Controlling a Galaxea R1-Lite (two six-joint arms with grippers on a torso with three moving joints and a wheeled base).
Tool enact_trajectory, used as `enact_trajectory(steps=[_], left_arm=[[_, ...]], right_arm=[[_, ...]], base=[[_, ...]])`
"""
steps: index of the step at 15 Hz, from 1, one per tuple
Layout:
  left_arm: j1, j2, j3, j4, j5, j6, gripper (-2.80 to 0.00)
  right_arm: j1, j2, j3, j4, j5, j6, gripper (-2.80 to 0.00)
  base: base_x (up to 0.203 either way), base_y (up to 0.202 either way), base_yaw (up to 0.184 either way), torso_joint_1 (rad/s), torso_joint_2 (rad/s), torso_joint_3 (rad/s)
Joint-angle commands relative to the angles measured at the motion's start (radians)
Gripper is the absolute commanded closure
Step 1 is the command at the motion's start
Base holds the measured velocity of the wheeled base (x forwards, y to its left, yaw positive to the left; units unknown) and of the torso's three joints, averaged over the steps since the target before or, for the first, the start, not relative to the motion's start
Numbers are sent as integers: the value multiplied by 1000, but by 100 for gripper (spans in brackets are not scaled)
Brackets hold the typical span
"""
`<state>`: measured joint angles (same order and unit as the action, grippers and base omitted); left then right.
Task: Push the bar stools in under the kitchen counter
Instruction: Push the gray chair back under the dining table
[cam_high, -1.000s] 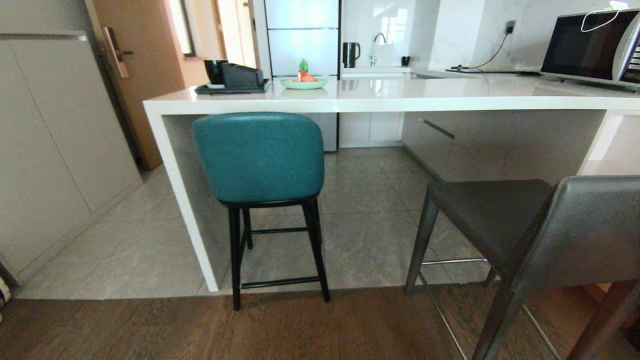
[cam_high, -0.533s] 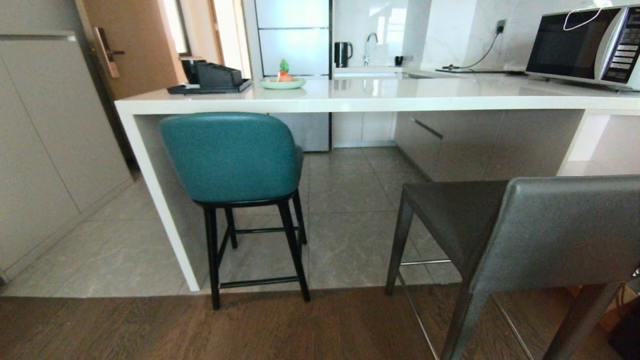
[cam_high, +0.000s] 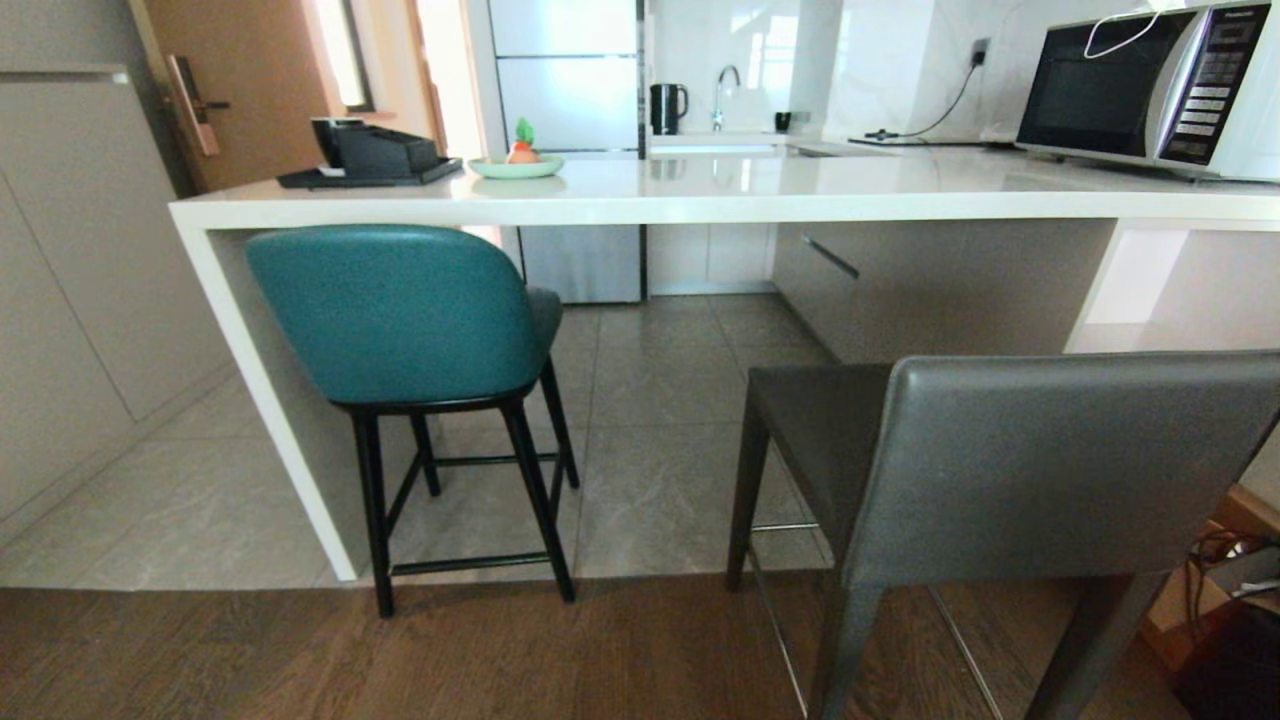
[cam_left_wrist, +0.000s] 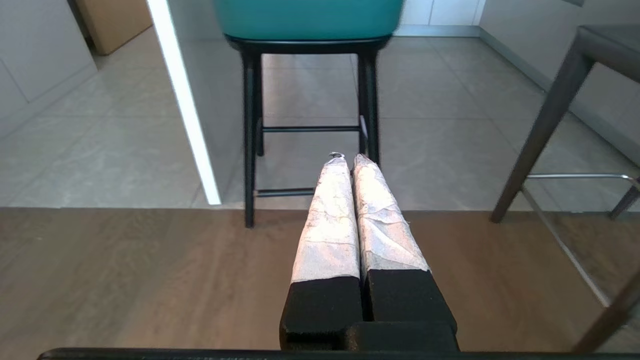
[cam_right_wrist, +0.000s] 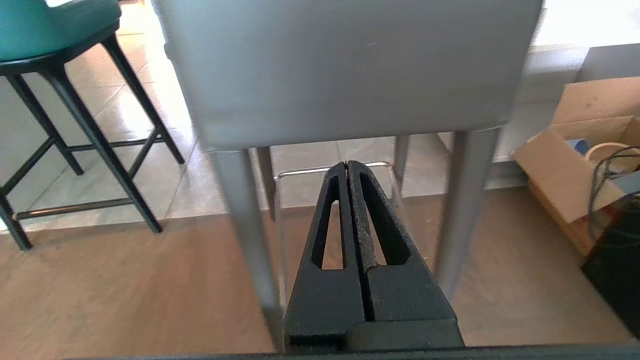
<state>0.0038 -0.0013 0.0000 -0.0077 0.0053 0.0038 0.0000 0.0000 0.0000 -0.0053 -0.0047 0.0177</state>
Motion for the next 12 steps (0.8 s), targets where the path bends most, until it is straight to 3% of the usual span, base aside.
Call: enact_trajectory(steps=[1, 12], left_arm=[[-1, 1, 3, -2, 1, -1, 0], [-1, 1, 3, -2, 1, -1, 0]], right_arm=[[0, 2, 5, -1, 0, 1, 0], [0, 2, 5, -1, 0, 1, 0]], base=[[0, -193, 3, 10, 0, 0], [0, -194, 1, 2, 3, 3]])
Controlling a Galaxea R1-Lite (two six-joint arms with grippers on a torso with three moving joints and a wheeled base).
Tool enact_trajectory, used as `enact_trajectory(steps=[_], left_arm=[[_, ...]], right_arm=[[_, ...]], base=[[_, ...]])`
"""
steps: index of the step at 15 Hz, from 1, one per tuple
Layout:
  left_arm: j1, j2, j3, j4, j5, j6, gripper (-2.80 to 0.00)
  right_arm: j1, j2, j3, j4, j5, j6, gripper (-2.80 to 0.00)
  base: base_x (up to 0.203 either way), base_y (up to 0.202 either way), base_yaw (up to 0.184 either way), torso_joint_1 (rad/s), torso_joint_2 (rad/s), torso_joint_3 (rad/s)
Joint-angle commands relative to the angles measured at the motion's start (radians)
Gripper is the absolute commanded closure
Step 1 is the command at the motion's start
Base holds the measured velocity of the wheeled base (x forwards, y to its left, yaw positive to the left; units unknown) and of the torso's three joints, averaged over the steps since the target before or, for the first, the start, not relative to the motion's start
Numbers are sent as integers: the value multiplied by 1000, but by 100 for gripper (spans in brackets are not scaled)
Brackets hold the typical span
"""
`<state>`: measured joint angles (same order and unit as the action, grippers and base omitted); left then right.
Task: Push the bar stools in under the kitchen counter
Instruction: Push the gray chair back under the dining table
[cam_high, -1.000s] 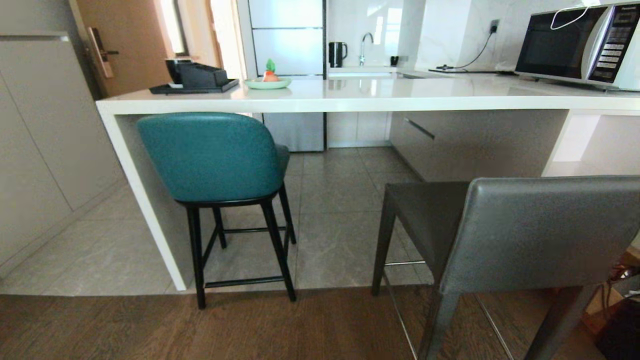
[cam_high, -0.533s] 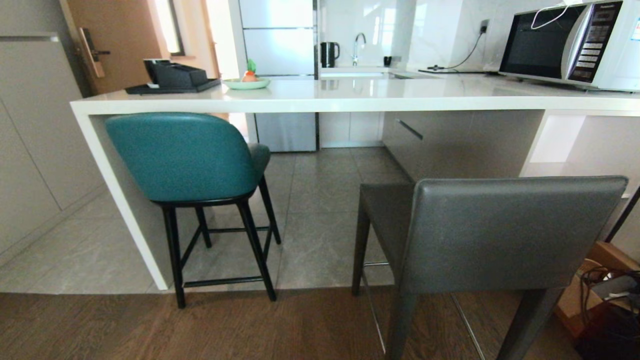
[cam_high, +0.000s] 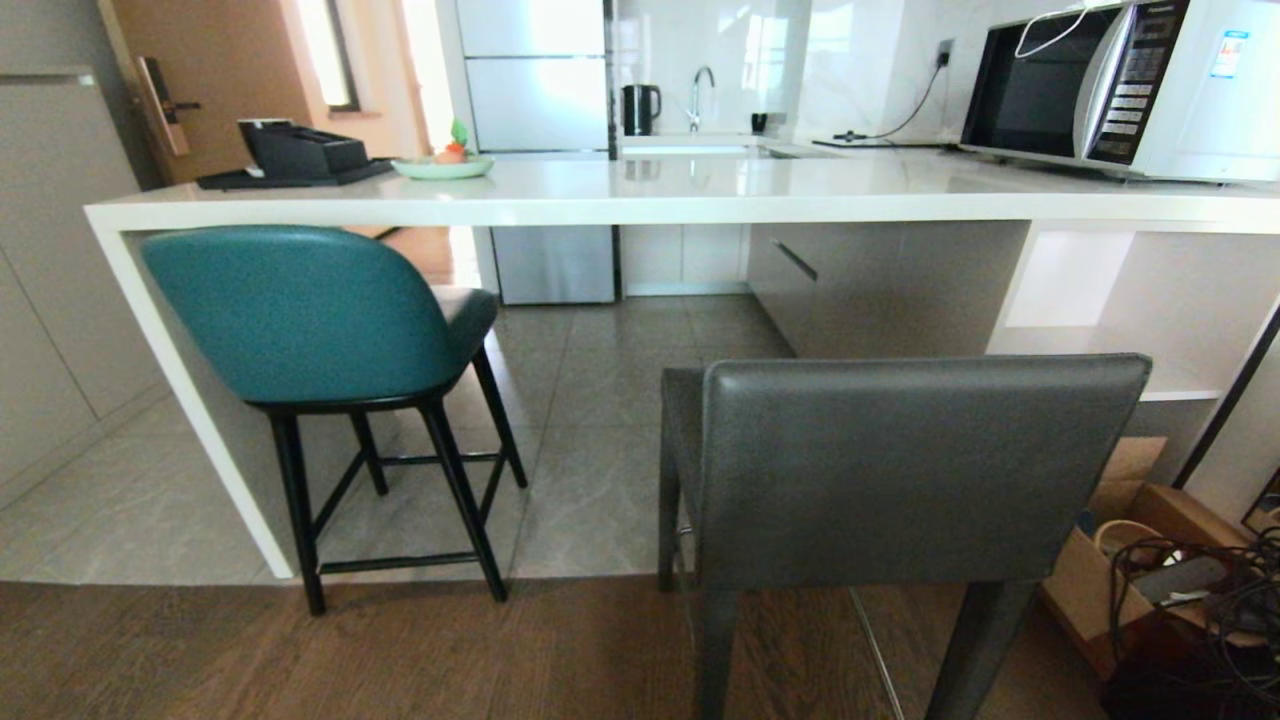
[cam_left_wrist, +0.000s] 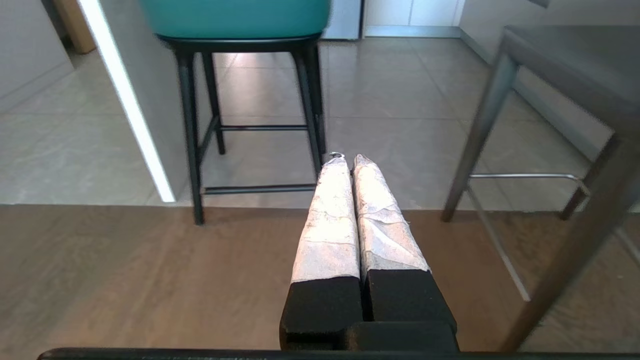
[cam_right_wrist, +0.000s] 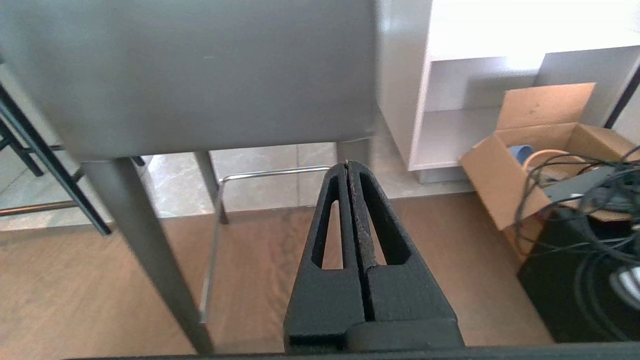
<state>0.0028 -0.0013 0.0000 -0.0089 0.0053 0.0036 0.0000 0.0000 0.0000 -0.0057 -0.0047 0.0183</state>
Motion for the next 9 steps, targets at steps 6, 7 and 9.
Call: enact_trajectory(steps=[6, 7, 9], left_arm=[[0, 1, 3, 0, 1, -1, 0], [0, 1, 3, -1, 1, -1, 0], [0, 1, 3, -2, 1, -1, 0]], right_arm=[[0, 2, 5, 0, 0, 0, 0], [0, 2, 5, 0, 0, 0, 0], [0, 2, 5, 0, 0, -1, 0]], base=[[0, -192, 1, 1, 2, 3], [0, -198, 6, 0, 0, 2], [0, -192, 2, 4, 0, -4]])
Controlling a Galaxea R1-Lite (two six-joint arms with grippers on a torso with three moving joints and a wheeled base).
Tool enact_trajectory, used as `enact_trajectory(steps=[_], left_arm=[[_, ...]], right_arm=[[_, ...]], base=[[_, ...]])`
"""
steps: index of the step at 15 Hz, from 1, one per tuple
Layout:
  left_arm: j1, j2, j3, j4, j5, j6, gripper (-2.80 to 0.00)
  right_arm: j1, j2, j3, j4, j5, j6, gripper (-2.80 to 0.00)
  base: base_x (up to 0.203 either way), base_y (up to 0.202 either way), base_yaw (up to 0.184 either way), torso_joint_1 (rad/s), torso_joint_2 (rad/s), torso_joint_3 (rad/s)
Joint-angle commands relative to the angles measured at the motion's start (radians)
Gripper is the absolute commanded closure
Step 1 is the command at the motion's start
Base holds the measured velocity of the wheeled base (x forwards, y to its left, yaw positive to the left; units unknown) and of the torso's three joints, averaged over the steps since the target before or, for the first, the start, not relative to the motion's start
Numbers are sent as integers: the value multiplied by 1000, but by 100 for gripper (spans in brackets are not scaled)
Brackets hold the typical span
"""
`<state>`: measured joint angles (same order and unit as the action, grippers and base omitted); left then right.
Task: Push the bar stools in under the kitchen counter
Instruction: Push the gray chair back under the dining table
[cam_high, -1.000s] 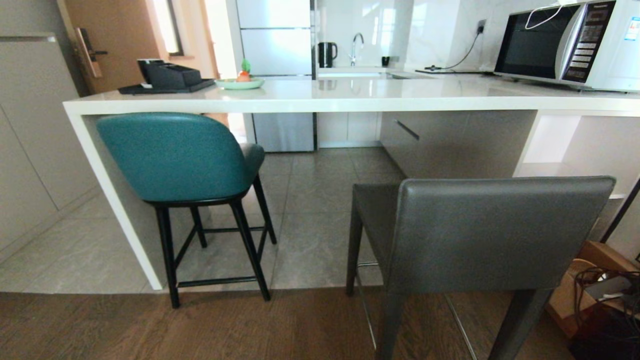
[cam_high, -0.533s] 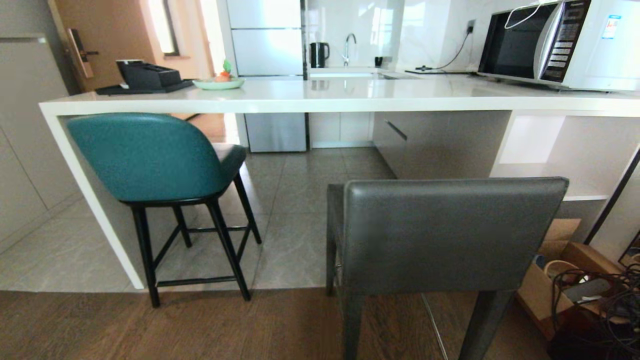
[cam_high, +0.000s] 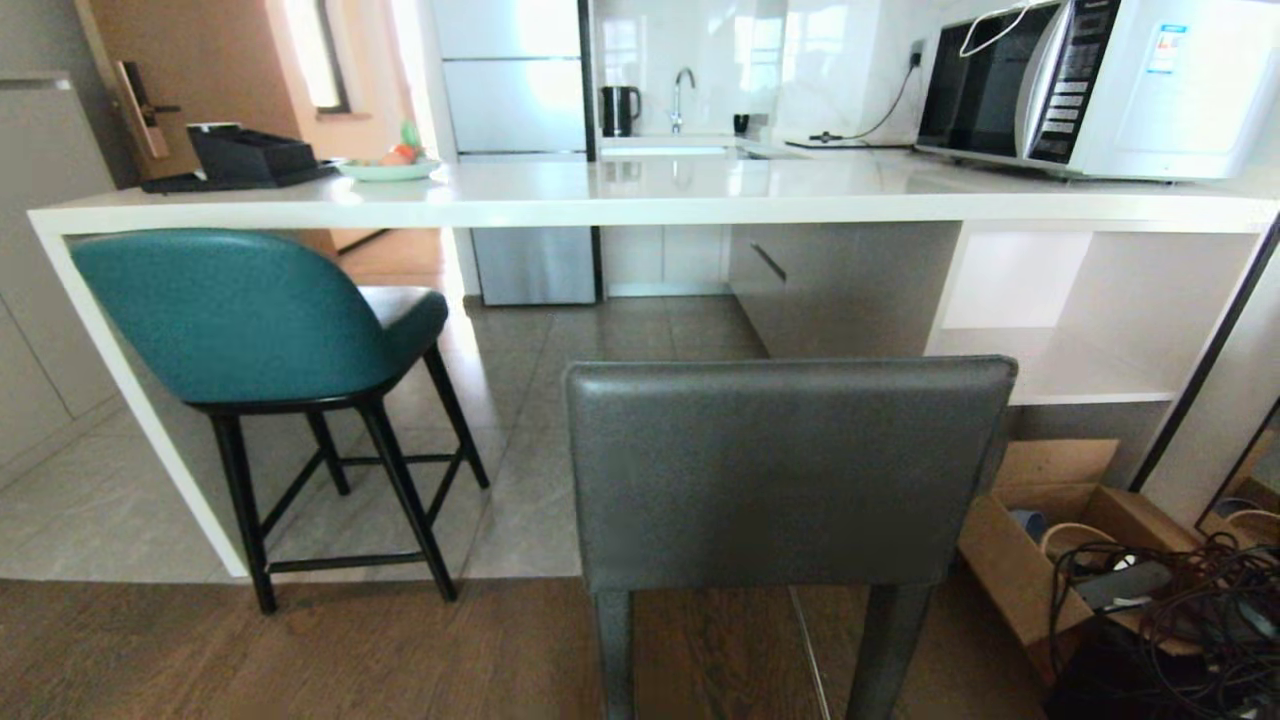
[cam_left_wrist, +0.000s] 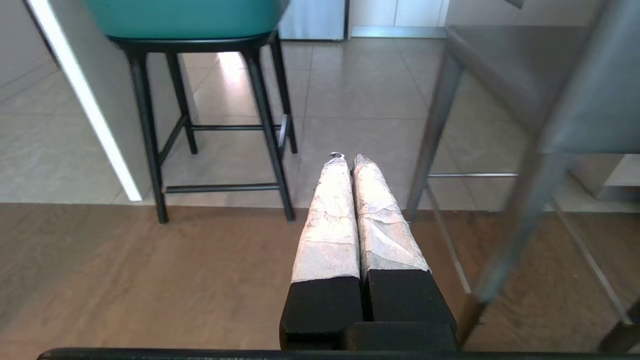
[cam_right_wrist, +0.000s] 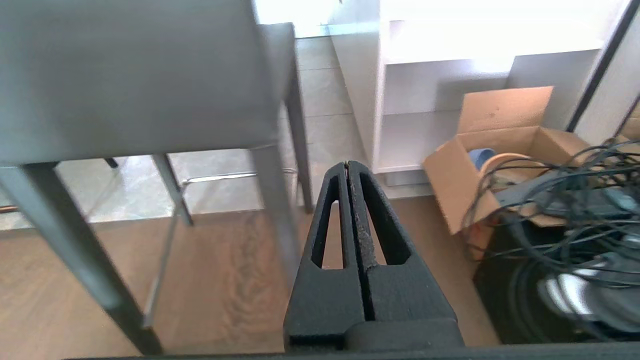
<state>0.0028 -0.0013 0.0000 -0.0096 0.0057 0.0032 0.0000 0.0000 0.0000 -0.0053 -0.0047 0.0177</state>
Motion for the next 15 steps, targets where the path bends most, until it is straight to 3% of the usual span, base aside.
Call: enact_trajectory(steps=[1, 6, 15], left_arm=[[0, 1, 3, -1, 0, 0, 0], [-1, 1, 3, -1, 0, -2, 0], [0, 1, 3, -1, 0, -2, 0]], right_arm=[[0, 2, 5, -1, 0, 1, 0], [0, 2, 5, -1, 0, 1, 0], [0, 2, 5, -1, 0, 1, 0]], base=[[0, -192, 1, 2, 2, 2], [0, -174, 1, 4, 4, 2], [0, -7, 0, 0, 0, 0]])
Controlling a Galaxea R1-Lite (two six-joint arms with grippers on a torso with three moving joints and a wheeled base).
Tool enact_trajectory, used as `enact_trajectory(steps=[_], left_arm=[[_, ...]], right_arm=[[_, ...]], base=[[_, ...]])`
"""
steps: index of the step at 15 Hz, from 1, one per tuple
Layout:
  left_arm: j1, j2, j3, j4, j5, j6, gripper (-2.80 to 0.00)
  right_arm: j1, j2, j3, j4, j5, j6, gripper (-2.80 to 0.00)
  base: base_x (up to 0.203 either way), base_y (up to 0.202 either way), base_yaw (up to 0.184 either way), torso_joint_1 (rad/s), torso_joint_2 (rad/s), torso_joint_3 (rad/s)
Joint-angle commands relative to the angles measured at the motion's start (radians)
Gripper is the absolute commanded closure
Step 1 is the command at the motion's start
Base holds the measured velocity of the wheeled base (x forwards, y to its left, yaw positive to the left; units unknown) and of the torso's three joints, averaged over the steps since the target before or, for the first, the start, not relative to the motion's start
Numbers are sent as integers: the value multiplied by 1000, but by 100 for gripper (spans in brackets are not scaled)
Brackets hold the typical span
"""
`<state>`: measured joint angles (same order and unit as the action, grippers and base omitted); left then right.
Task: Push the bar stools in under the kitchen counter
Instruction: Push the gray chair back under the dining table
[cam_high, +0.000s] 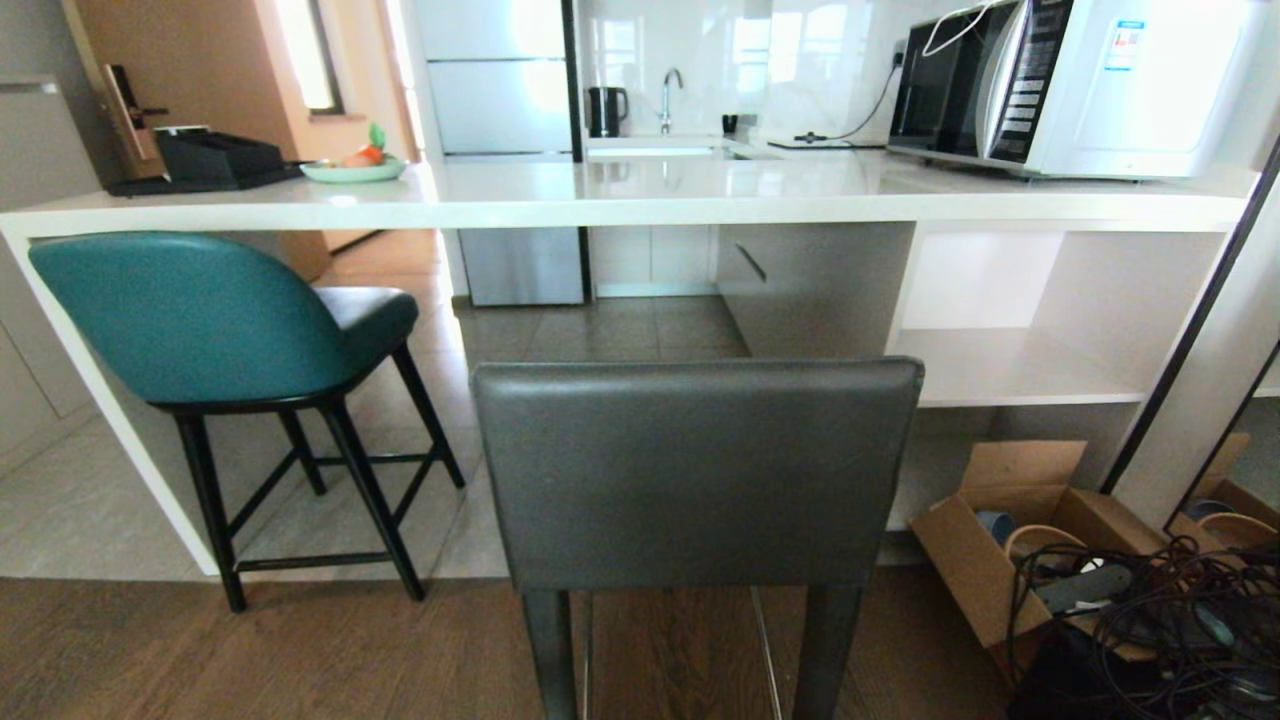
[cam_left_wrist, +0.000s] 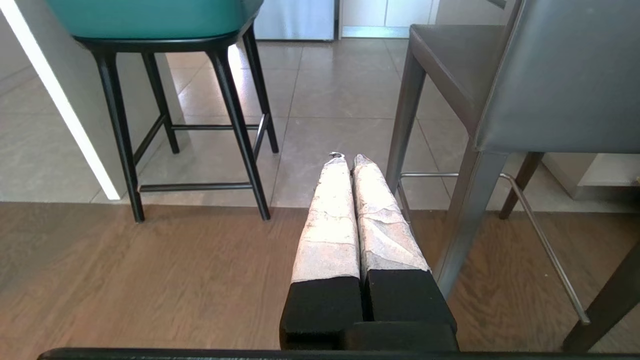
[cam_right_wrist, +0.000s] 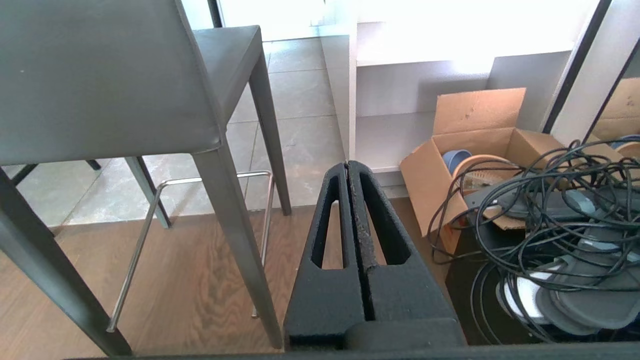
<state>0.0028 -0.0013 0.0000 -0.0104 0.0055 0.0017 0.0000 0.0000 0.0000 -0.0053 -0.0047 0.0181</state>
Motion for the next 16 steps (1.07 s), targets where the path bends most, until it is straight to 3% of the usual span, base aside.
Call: enact_trajectory(steps=[1, 16], left_arm=[[0, 1, 3, 0, 1, 0, 0], [-1, 1, 3, 0, 1, 0, 0]], right_arm=[[0, 2, 5, -1, 0, 0, 0], [0, 2, 5, -1, 0, 0, 0]], base=[[0, 0, 0, 0, 0, 0], [0, 0, 0, 0, 0, 0]])
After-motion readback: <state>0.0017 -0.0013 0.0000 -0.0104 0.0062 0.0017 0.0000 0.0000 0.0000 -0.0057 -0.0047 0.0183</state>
